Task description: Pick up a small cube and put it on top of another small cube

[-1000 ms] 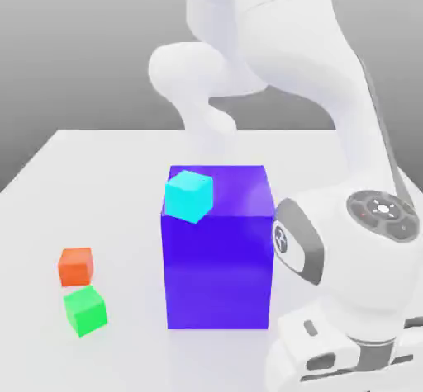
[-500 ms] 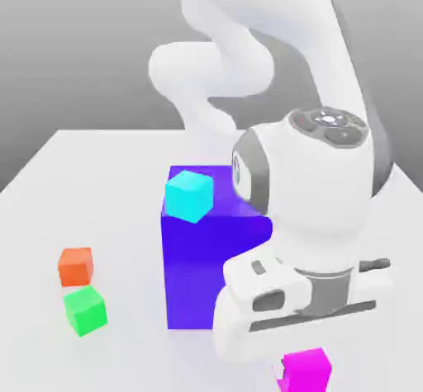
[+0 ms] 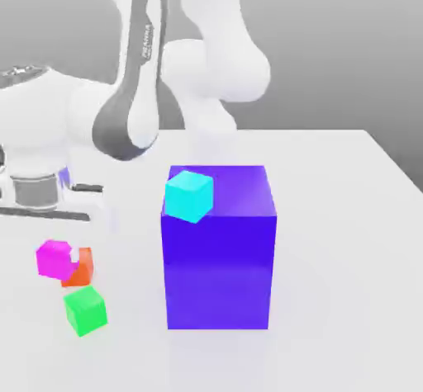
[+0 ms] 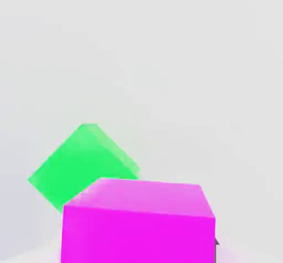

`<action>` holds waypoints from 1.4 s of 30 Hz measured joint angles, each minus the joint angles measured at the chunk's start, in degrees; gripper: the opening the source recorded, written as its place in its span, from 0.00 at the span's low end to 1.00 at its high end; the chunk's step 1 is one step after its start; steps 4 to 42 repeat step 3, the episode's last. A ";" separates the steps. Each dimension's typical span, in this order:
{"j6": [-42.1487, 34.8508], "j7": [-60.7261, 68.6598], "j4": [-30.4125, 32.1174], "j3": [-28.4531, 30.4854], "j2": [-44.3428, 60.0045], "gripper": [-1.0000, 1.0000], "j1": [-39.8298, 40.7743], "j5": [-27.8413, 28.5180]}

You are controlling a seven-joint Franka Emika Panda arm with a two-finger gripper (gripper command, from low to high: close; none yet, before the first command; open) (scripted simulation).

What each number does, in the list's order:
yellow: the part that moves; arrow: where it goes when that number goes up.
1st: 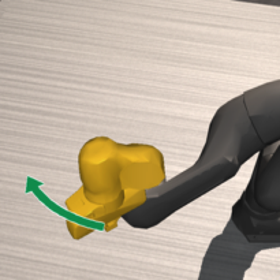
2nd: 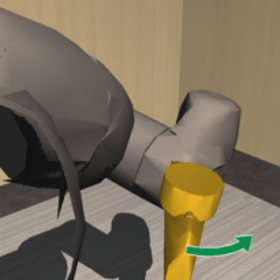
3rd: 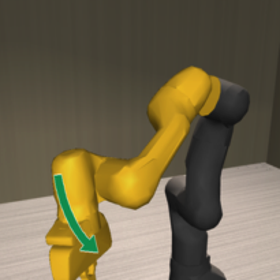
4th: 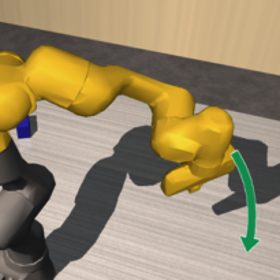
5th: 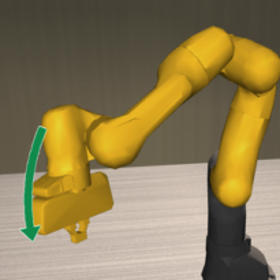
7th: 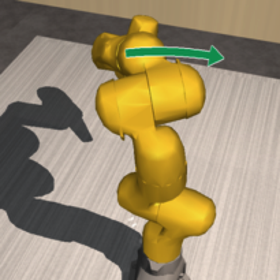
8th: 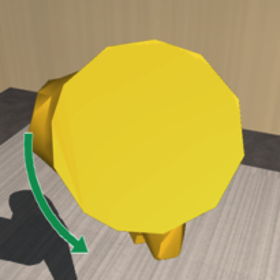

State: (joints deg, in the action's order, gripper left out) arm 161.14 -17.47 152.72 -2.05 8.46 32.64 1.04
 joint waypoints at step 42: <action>1.29 -0.14 -0.05 0.00 1.35 1.00 -0.17 0.20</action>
